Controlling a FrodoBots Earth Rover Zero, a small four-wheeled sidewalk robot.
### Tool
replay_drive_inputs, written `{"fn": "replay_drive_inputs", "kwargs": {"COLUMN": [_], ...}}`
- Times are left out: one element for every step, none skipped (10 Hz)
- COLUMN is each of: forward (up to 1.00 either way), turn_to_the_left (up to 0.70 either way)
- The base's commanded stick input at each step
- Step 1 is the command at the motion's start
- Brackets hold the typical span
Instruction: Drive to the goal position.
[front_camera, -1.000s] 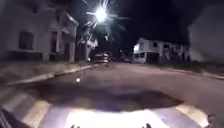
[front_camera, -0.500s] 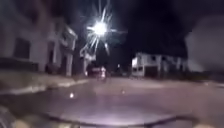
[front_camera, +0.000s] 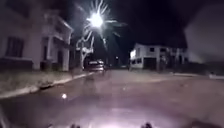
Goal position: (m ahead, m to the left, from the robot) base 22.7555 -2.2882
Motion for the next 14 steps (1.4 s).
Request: {"fn": "replay_drive_inputs", "kwargs": {"forward": [0.85,0.85,0.85,0.85,0.85,0.85,0.85,0.85,0.85,0.85,0.85,0.85,0.85,0.85], "turn_to_the_left": [0.0,0.0,0.0,0.0,0.0,0.0,0.0,0.0,0.0,-0.18,-0.34,-0.29,-0.06,0.0]}}
